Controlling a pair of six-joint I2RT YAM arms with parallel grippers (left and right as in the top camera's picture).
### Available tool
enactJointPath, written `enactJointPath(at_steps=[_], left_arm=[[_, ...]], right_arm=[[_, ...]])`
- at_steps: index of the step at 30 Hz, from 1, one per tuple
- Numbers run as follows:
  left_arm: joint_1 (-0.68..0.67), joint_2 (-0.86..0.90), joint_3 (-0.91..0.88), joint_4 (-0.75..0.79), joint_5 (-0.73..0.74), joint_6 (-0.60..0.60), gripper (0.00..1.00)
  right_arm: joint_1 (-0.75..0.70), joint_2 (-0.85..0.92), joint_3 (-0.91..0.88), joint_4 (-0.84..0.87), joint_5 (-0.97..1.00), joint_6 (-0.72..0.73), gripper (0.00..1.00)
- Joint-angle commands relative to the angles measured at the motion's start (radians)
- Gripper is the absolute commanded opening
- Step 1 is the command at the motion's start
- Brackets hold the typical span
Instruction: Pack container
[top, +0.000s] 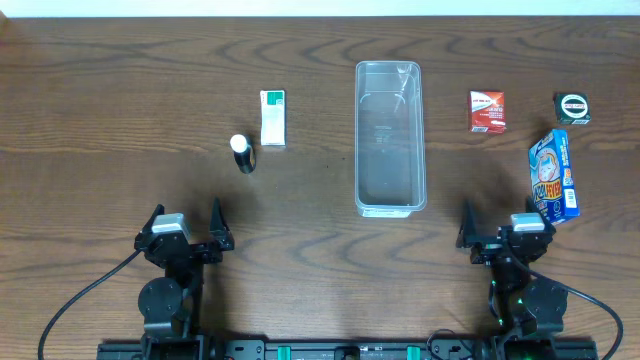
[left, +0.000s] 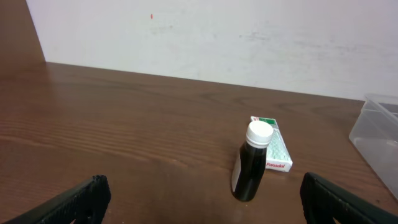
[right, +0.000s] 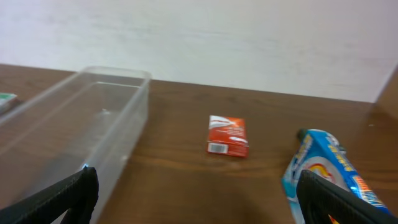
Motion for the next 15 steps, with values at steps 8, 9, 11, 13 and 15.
enactJointPath(at_steps=[8, 9, 11, 13, 15], left_arm=[[0.005, -0.005, -0.020, -0.035, -0.012, 0.013, 0.98], [0.005, -0.005, -0.020, -0.035, -0.012, 0.013, 0.98], [0.005, -0.005, -0.020, -0.035, -0.012, 0.013, 0.98], [0.005, -0.005, -0.020, -0.035, -0.012, 0.012, 0.98], [0.005, -0.005, -0.020, -0.035, -0.012, 0.013, 0.98]], right_arm=[[-0.010, -0.005, -0.002, 0.037, -0.192, 0.576, 0.99], [-0.010, -0.005, -0.002, 0.081, -0.225, 0.597, 0.99], [-0.010, -0.005, -0.002, 0.239, -0.319, 0.574, 0.99], [-0.010, -0.005, 0.004, 0.427, -0.377, 0.499, 0.99], [-0.010, -0.005, 0.044, 0.500, -0.381, 0.433, 0.99]])
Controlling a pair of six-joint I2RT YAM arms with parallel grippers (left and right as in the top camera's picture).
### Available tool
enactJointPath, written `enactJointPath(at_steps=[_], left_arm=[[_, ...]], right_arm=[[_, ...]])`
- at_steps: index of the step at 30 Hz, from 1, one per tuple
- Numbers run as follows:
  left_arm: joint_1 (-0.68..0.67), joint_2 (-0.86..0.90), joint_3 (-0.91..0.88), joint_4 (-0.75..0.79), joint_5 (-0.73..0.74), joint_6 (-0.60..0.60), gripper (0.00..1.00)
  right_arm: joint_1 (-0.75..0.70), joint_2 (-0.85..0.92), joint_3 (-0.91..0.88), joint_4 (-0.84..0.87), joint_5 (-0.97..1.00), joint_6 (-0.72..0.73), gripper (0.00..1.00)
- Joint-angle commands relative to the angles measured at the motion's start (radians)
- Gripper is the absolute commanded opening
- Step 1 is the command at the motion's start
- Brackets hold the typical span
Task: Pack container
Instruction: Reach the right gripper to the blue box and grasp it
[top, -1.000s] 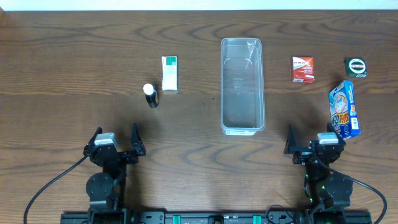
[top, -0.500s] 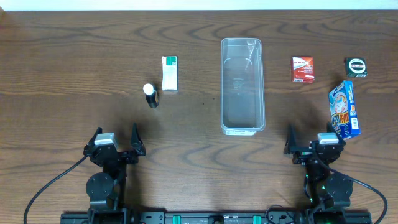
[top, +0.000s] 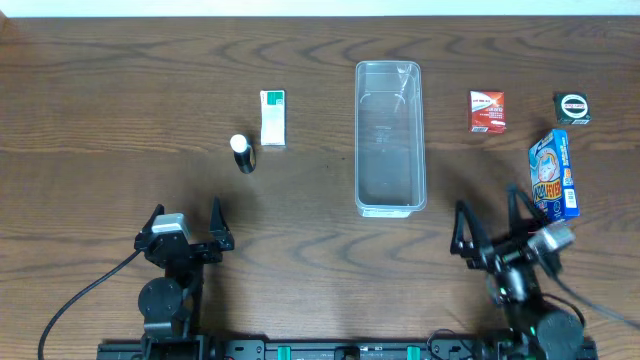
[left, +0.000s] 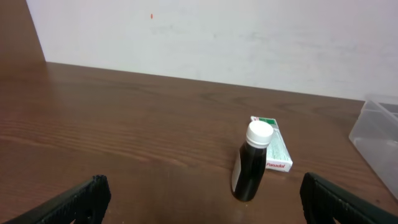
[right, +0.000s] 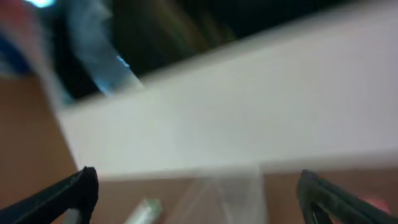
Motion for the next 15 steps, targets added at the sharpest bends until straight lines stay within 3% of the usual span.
enactJointPath(at_steps=[1, 4, 8, 12, 15], left_arm=[[0.005, -0.005, -0.020, -0.034, -0.012, 0.013, 0.98], [0.005, -0.005, -0.020, -0.034, -0.012, 0.013, 0.98], [0.005, -0.005, -0.020, -0.034, -0.012, 0.013, 0.98], [0.005, -0.005, -0.020, -0.034, -0.012, 0.013, 0.98], [0.005, -0.005, -0.020, -0.034, -0.012, 0.013, 0.98]], right_arm=[[-0.010, -0.003, 0.067, 0.032, -0.085, -0.065, 0.99], [-0.010, 0.034, 0.210, -0.138, -0.064, -0.184, 0.99], [-0.013, 0.179, 0.464, -0.508, 0.091, -0.407, 0.99], [-0.039, 0.394, 0.713, -0.838, 0.388, -0.421, 0.99], [-0.067, 0.568, 0.856, -0.964, 0.378, -0.484, 0.99]])
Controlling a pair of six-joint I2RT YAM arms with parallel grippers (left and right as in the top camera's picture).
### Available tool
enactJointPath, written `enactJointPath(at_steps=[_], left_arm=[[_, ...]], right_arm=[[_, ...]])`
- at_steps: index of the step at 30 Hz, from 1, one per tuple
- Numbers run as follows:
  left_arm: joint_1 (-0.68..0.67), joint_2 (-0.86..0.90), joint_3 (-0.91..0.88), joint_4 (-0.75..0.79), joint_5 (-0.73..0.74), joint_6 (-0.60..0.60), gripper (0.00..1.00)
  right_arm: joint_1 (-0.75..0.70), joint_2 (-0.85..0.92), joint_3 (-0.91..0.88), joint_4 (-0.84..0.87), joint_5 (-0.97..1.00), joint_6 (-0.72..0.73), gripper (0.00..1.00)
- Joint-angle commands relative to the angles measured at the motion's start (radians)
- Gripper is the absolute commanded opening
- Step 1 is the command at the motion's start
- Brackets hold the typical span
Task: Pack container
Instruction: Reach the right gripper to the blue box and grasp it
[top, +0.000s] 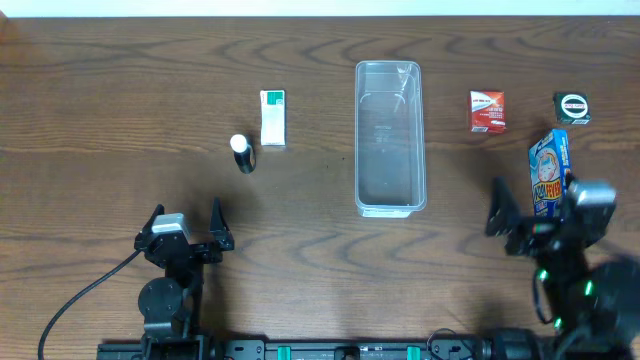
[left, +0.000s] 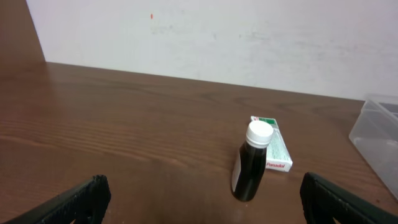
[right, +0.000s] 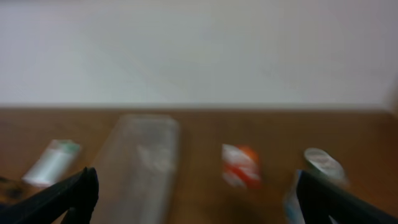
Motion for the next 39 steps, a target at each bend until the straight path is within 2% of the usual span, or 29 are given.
enactJointPath(at_steps=[1, 4, 7, 11, 14, 21, 25, 32, 39], left_arm=[[0.005, -0.005, -0.020, -0.035, -0.011, 0.013, 0.98], [0.005, -0.005, -0.020, -0.035, -0.011, 0.012, 0.98], [0.005, -0.005, -0.020, -0.035, -0.011, 0.013, 0.98], [0.005, -0.005, -0.020, -0.035, -0.011, 0.012, 0.98], [0.005, -0.005, -0.020, -0.035, -0.011, 0.013, 0.98], [0.005, -0.005, -0.020, -0.035, -0.011, 0.013, 0.98], [0.005, -0.005, -0.020, -0.035, -0.011, 0.013, 0.98], [0.005, -0.005, -0.020, -0.035, -0.011, 0.013, 0.98], [0.005, -0.005, -0.020, -0.035, -0.011, 0.013, 0.98]], right_arm=[[-0.040, 0.190, 0.158, -0.093, 0.117, -0.129, 0.99], [-0.103, 0.362, 0.296, -0.219, 0.121, -0.172, 0.99], [-0.195, 0.524, 0.416, -0.320, 0.042, -0.174, 0.99], [-0.308, 0.707, 0.512, -0.410, -0.087, -0.253, 0.99], [-0.402, 0.849, 0.572, -0.473, -0.138, -0.255, 0.99], [-0.466, 0.939, 0.573, -0.414, -0.010, -0.256, 0.99], [-0.486, 0.958, 0.572, -0.354, -0.011, -0.263, 0.99], [-0.499, 1.052, 0.572, -0.357, -0.148, -0.465, 0.99], [-0.500, 1.139, 0.571, -0.346, -0.185, -0.579, 0.99]])
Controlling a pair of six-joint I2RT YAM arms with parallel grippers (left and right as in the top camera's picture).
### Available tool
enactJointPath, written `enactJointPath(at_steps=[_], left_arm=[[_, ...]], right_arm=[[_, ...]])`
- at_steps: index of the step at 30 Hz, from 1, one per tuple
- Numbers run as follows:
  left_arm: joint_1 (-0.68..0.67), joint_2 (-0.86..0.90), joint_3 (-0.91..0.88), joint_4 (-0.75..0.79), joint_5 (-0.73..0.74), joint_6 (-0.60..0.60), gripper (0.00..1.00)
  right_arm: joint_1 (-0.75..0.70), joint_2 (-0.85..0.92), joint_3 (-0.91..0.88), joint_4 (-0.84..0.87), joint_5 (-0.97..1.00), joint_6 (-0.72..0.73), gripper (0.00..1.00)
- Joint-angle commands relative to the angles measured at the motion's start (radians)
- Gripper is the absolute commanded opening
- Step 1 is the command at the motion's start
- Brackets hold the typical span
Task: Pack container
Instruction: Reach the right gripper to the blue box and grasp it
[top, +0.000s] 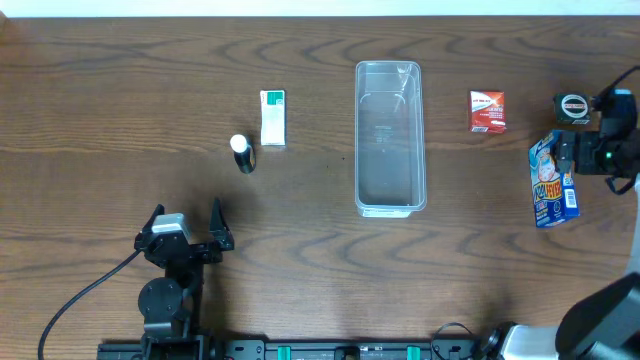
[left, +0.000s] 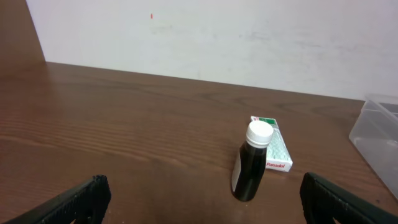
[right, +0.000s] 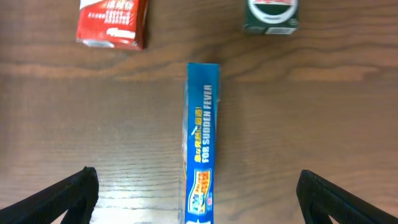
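The clear plastic container (top: 390, 138) lies empty at the table's middle. Left of it are a green-and-white Panadol box (top: 272, 118) and a dark bottle with a white cap (top: 241, 152). Right of it are a red box (top: 487, 111), a small green tin (top: 572, 108) and a blue box (top: 553, 178) standing on its long edge. My right gripper (right: 199, 199) hangs open above the blue box (right: 202, 137), one finger on each side, apart from it. My left gripper (left: 202, 199) rests open near the front edge, facing the bottle (left: 252, 163).
The red box (right: 112, 22) and the green tin (right: 270, 14) lie just beyond the blue box. A white wall runs along the table's far edge. The container's corner (left: 378, 134) shows at the right of the left wrist view.
My right arm has moved from the front right of the table out over the blue box, and its camera now looks straight down on it. The left arm and all objects are unchanged.
Both grippers first rested open at the front edge. The right arm then lifted and turned, its view blurred, and stood further right by the blue box. Now it hangs open over that box. The left arm has stayed put and no object has moved.
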Motion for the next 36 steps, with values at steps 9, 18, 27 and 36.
enactJointPath(at_steps=[9, 18, 27, 36], left_arm=[[0.005, -0.005, -0.020, -0.034, -0.012, 0.013, 0.98], [0.005, -0.005, -0.020, -0.034, -0.012, 0.013, 0.98], [0.005, -0.005, -0.020, -0.034, -0.012, 0.012, 0.98], [0.005, -0.005, -0.020, -0.034, -0.012, 0.013, 0.98]], right_arm=[[-0.008, 0.127, 0.014, -0.008, -0.026, -0.093, 0.99], [-0.013, 0.239, 0.014, -0.035, -0.016, -0.093, 0.85], [-0.015, 0.283, 0.013, -0.030, -0.015, -0.081, 0.72], [-0.020, 0.284, 0.013, -0.024, -0.010, -0.076, 0.43]])
